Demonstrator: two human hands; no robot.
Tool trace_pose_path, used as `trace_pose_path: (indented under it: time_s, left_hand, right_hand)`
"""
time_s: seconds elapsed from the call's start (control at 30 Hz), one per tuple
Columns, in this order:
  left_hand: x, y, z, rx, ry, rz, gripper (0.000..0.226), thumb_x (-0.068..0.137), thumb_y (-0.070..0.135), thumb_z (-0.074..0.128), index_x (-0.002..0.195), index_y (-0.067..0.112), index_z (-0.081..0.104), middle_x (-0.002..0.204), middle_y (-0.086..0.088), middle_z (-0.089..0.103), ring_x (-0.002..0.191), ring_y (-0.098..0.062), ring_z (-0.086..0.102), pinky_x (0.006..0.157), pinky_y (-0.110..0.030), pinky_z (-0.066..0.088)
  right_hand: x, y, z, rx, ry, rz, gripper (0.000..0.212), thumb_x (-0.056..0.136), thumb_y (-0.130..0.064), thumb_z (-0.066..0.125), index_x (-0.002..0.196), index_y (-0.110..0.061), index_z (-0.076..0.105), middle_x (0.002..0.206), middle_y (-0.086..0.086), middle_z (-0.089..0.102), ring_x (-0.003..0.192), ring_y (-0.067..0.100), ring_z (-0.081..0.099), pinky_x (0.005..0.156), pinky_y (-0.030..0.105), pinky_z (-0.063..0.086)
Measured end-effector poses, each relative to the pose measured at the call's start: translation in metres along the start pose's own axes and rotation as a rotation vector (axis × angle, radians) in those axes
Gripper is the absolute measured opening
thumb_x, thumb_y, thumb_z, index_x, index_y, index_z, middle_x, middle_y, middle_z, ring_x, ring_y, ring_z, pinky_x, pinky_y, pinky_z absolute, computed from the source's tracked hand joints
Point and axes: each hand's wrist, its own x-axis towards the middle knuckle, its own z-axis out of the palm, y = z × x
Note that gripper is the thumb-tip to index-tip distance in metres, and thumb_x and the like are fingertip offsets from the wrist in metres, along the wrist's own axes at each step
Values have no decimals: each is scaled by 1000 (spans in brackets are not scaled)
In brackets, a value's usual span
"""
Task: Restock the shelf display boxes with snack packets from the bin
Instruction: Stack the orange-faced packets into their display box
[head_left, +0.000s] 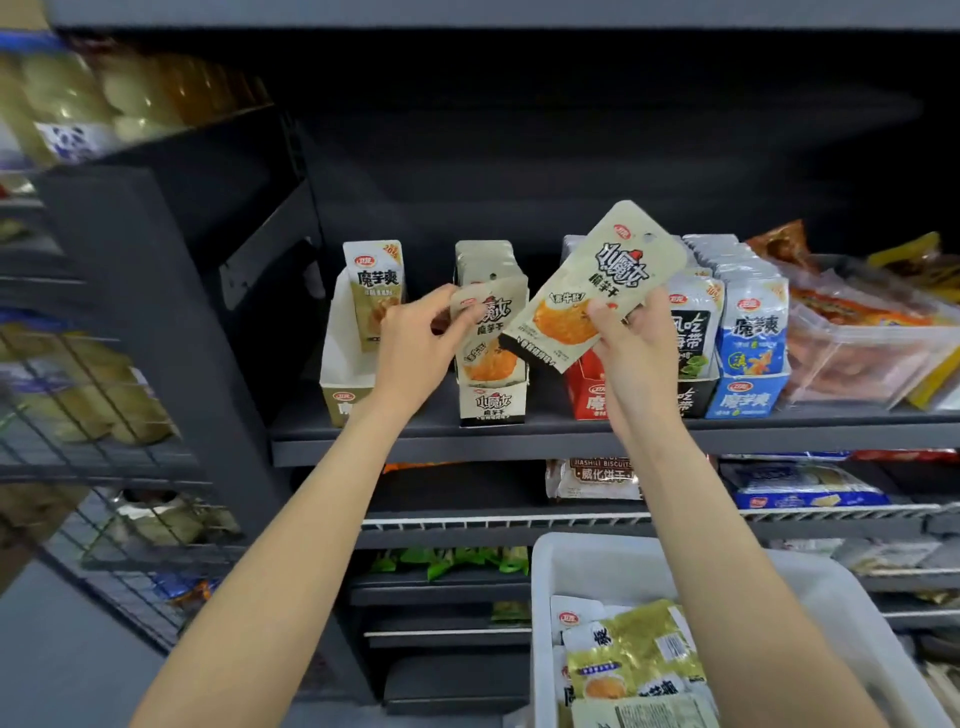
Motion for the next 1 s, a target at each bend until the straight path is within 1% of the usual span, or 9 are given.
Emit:
trace_pose_path:
  time_s: [0.13,0.3,0.47,0.53,0.6,0.73,0.83,0.9,1.0]
  left_hand:
    - [-5,-11,13,185,-101,-7,28,89,14,62,116,8,65,101,-1,59,94,-17,47,79,-24,40]
    - [-12,-15,10,-132,-8,-229,24,89,7,61,112,13,60,89,16,58,77,8,53,69,-10,42]
    - [-15,-12,4,-137,2,-250,19,89,6,60,106,15,62,93,14,63,80,13,55,70,-6,42]
    - [-15,-10,3,-136,2,-262,22,89,5,59,109,15,61,94,16,62,82,14,55,71,-5,42]
    - [-19,-4,2,-157,-7,-288,26,90,5,57,114,16,59,98,17,61,84,15,54,72,-4,42]
    - [-52,20,4,-235,140,-348,34,91,8,56,124,17,54,115,9,61,96,7,56,75,-6,43]
    - [-98,50,19,-308,237,-249,24,93,8,53,114,17,57,106,5,63,95,-4,59,77,-14,45]
    - [-129,67,35,-326,143,-144,19,92,11,52,109,16,59,98,4,64,93,-10,59,79,-23,46]
    - [-170,81,66,-266,-162,26,12,88,14,54,93,11,65,88,5,62,90,-12,54,83,-25,43]
  right_hand:
    - [6,10,10,-98,-55,-17,26,92,1,54,114,-11,48,116,7,62,111,19,60,93,34,52]
    - [13,34,20,-536,-186,-182,21,91,-9,59,108,-11,49,106,-4,60,98,3,59,80,17,51]
    - [16,56,12,-1199,-136,-389,29,87,-33,64,103,-9,59,103,5,52,102,21,46,79,23,36]
    - [15,60,8,-1356,-151,-475,37,83,-37,67,105,-7,63,110,9,50,107,25,42,88,28,36]
    - [14,64,6,-1439,-207,-432,43,83,-40,67,107,-5,63,114,10,47,109,26,39,92,31,36]
    - [-5,65,-7,-1190,-139,-327,41,81,-37,71,107,-9,56,118,9,45,113,19,36,89,20,26]
    - [-41,58,-44,-955,-61,-295,32,85,-28,68,109,-13,52,113,2,50,105,11,41,87,19,31]
    - [-71,57,-81,-902,-93,-195,27,88,-22,66,110,-15,51,106,-3,57,97,10,51,83,21,40]
    - [-113,59,-144,-937,-208,24,22,88,-16,65,105,-20,53,90,-11,63,84,-4,58,77,11,43]
